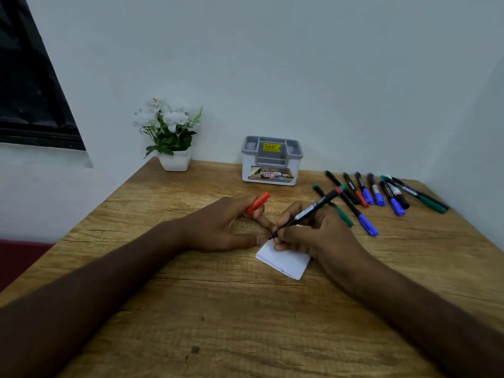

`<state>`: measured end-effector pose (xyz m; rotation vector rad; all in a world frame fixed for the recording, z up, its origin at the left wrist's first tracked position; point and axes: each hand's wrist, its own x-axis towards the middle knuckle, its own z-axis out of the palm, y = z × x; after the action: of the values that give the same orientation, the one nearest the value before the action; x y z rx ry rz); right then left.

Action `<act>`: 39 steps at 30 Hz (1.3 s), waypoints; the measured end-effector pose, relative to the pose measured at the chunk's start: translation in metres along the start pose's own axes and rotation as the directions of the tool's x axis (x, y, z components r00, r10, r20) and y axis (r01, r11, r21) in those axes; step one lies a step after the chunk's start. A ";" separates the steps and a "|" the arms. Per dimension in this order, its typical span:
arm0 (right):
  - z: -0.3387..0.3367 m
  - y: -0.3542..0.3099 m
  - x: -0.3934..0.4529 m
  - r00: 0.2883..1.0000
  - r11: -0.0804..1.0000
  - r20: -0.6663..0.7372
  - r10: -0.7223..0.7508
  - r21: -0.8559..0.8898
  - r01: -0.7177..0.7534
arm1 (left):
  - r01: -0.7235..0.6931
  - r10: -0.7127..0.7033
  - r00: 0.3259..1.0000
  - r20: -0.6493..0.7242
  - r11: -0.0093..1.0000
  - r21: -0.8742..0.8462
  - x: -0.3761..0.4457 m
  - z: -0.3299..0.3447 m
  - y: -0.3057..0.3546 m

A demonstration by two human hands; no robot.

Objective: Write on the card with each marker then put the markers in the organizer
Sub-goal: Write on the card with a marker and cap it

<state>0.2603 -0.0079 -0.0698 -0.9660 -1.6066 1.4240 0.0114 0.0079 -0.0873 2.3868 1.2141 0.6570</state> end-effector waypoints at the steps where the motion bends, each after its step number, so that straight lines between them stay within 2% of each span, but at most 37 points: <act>1: 0.002 0.002 0.000 1.000 0.999 0.012 -0.011 -0.042 0.011 | 0.010 -0.010 1.000 0.008 1.000 -0.017 0.000 0.000 0.001; 7: -0.003 0.005 0.008 0.995 0.981 0.057 0.077 0.176 -0.086 | -0.023 0.024 1.000 -0.019 0.999 0.048 0.000 0.001 0.004; 17: -0.002 0.004 0.004 0.998 0.986 0.047 0.049 0.156 -0.056 | -0.014 0.014 1.000 0.006 0.995 0.102 0.000 -0.001 0.007; 25: -0.003 0.006 0.002 0.998 1.000 0.066 0.014 0.009 -0.015 | -0.002 -0.002 0.999 0.048 0.997 0.077 0.000 -0.001 0.001; 29: -0.002 0.007 -0.001 1.000 0.994 0.026 -0.011 -0.109 0.013 | -0.017 0.013 0.999 0.052 0.997 0.078 0.001 -0.002 0.001; 35: -0.001 0.002 0.003 0.999 0.955 0.010 0.031 -0.297 -0.026 | 0.013 -0.019 0.996 0.082 0.997 0.079 -0.001 -0.001 -0.003; 39: 0.002 0.005 0.000 0.997 0.931 -0.017 -0.072 -0.359 0.061 | 0.035 -0.041 0.996 0.079 0.997 0.068 0.000 -0.001 -0.008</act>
<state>0.2582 -0.0080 -0.0754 -1.1193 -1.8981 1.0830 0.0057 0.0122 -0.0910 2.4130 1.2625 0.5111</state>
